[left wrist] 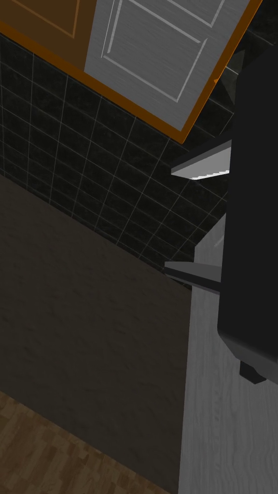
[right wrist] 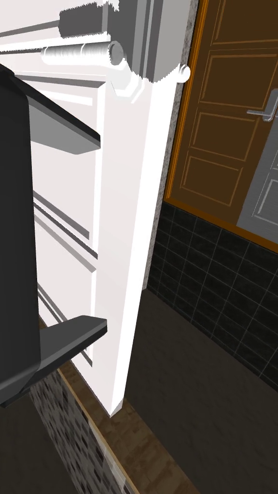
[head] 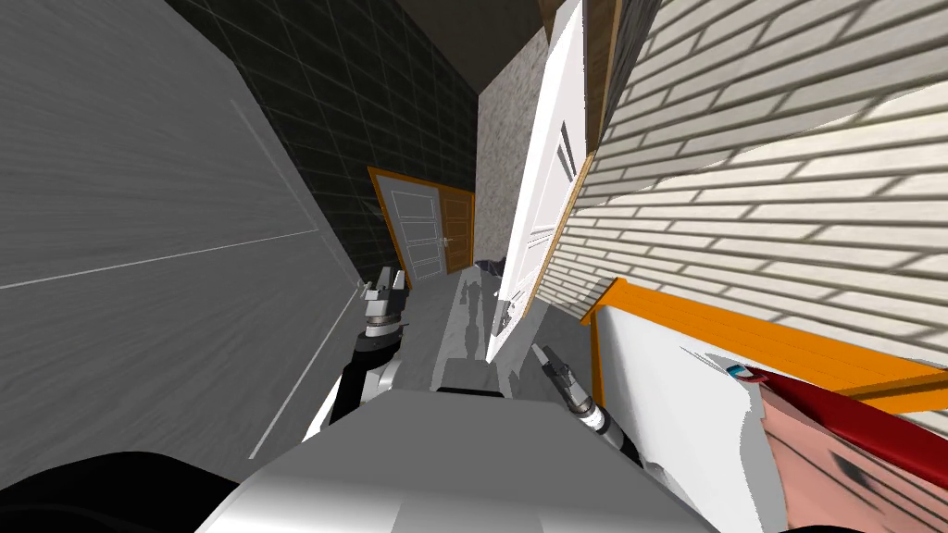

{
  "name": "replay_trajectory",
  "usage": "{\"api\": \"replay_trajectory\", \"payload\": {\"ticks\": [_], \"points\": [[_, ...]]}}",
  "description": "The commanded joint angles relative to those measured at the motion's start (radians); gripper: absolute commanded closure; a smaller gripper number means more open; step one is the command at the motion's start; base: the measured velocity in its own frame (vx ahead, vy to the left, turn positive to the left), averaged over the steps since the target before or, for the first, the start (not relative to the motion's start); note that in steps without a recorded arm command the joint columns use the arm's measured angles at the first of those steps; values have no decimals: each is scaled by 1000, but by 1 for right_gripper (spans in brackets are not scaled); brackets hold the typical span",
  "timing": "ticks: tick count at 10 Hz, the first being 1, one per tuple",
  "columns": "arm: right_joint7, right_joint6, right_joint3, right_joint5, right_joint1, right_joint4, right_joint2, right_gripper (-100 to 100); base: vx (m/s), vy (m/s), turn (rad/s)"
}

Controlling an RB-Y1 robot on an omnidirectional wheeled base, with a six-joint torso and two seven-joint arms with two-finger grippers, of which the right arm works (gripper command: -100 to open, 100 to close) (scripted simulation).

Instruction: Push the door open

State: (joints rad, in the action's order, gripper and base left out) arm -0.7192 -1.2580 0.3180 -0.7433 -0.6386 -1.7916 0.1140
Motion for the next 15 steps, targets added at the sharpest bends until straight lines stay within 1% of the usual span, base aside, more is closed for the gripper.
{"api": "replay_trajectory", "payload": {"ticks": [1, 8, 13, 15], "points": [[-37, -30, 16, -31, -6, 20, -1, -100, 199, -47, 36], [-175, -141, 83, -153, -31, 104, -6, -100, 170, -78, 42], [-262, -211, 124, -230, -46, 157, -11, -100, 152, -115, 45], [-282, -227, 134, -248, -50, 169, -12, -100, 30, -40, 79]]}}
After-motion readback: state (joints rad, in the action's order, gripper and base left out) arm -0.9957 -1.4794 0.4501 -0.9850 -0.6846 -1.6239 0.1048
